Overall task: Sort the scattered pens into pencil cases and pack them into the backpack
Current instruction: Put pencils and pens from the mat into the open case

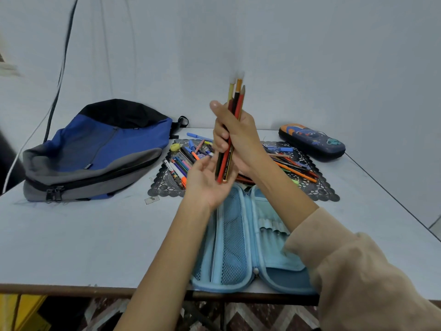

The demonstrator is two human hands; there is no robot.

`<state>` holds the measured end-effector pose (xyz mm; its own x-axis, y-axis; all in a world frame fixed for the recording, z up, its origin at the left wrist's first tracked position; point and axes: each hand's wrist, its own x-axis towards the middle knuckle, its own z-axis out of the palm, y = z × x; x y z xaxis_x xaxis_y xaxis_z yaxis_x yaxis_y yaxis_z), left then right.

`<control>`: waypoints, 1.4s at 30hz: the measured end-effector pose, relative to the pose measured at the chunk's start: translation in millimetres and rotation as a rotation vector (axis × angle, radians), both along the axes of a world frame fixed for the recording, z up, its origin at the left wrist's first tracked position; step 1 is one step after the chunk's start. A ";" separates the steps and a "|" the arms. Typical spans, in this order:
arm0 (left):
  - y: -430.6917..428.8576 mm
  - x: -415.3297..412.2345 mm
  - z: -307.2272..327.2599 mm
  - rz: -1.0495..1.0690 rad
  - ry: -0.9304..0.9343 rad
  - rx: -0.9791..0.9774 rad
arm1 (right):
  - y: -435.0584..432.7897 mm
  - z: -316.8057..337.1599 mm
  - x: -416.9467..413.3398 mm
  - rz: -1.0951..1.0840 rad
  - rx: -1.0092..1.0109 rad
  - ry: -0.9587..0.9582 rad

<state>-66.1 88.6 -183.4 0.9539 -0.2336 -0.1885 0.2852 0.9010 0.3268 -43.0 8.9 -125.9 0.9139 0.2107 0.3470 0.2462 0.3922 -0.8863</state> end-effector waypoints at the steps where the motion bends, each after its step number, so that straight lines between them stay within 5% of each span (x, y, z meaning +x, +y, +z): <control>1: 9.1 2.0 -0.6 0.021 -0.048 0.082 | -3.1 -0.1 1.5 -0.011 0.035 0.014; 3: 27.2 4.0 -2.3 0.099 -0.168 0.368 | -8.9 -2.9 5.2 -0.031 0.068 0.047; 8: 55.6 3.1 -15.7 0.098 -0.481 1.527 | -9.2 -18.3 13.4 -0.062 0.089 0.165; 14: 53.9 4.2 -25.2 -0.068 -0.611 2.062 | -1.3 -25.0 15.3 -0.069 0.089 0.222; 24: 52.2 4.9 -17.4 -0.106 -0.612 2.200 | 0.4 -37.1 18.2 -0.088 0.072 0.285; 42: 70.3 4.3 -16.4 0.023 -0.481 1.949 | 15.0 -68.6 14.1 -0.120 -0.163 0.609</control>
<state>-61.8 158.9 -199.8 0.9934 -0.0596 0.0977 -0.1118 -0.6877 0.7173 -28.9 23.9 -194.5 0.9577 0.1011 -0.2693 -0.2862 0.2419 -0.9271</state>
